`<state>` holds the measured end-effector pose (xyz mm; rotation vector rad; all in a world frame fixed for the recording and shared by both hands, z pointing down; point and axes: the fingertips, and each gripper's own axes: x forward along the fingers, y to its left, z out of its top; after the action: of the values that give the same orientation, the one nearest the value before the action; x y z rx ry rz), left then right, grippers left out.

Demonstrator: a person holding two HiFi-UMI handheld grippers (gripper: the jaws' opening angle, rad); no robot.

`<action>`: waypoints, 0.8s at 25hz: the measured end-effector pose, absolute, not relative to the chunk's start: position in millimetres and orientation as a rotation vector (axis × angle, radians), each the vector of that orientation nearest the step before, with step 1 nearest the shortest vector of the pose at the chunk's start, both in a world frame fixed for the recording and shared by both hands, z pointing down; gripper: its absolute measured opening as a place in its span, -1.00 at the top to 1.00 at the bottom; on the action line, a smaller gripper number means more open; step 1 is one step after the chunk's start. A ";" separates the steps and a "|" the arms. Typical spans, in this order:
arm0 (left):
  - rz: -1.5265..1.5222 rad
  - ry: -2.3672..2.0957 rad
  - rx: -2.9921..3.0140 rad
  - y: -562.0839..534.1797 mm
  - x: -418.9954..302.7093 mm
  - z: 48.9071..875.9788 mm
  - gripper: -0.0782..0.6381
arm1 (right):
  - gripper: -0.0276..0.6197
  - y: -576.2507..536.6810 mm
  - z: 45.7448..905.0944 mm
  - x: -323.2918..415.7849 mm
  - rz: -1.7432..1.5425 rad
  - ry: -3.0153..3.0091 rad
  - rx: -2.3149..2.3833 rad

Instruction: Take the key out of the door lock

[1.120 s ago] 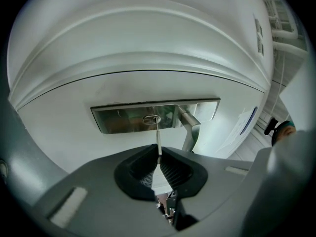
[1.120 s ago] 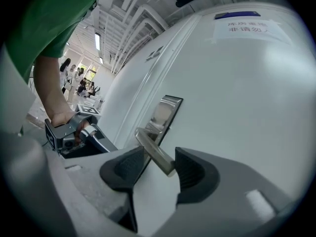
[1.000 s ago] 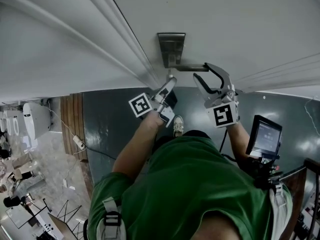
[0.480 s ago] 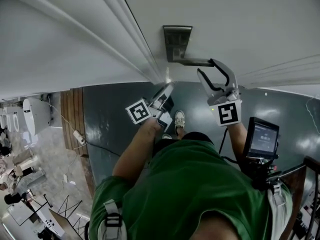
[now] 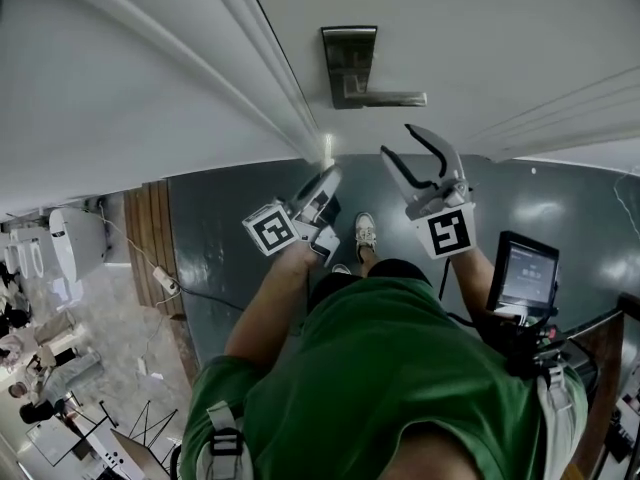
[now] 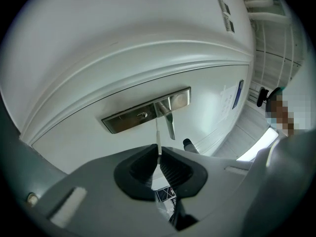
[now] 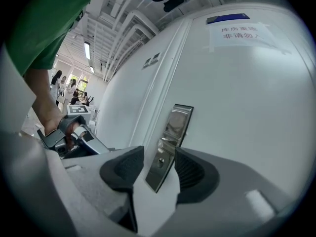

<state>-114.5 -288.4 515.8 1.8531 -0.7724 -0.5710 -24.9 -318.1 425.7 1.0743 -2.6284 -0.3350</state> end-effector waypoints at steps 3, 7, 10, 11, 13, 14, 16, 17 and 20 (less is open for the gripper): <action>-0.523 -0.806 1.910 -296.1 -119.5 507.9 0.72 | 0.34 -320.0 418.8 -29.6 -0.292 -2.663 1.090; -0.489 -0.835 1.960 -284.0 -126.7 498.9 0.72 | 0.34 -302.0 417.9 -37.8 -0.197 -2.695 1.110; -0.465 -0.847 2.016 -238.8 -142.8 481.3 0.72 | 0.34 -252.3 408.3 -53.4 -0.117 -2.724 1.134; -0.464 -0.848 2.038 -218.7 -150.0 473.6 0.72 | 0.34 -230.4 402.6 -60.4 -0.107 -2.735 1.141; -0.467 -0.850 2.076 -192.2 -158.6 460.7 0.72 | 0.34 -200.9 393.0 -68.9 -0.097 -2.758 1.157; -0.467 -0.852 2.091 -185.9 -159.9 455.8 0.72 | 0.34 -193.6 389.1 -70.1 -0.093 -2.768 1.164; -0.466 -0.857 2.114 -177.3 -160.8 447.6 0.72 | 0.34 -183.8 382.3 -70.5 -0.090 -2.785 1.174; -0.466 -0.859 2.127 -172.5 -161.0 443.8 0.72 | 0.34 -178.4 379.5 -70.4 -0.089 -2.791 1.179; -0.467 -0.868 2.169 -154.6 -159.1 432.0 0.72 | 0.34 -159.4 372.9 -66.8 -0.092 -2.822 1.193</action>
<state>-159.1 -154.6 432.0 2.1694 -0.8683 -0.4669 -66.8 -159.4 372.9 1.1933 -2.8219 -0.0919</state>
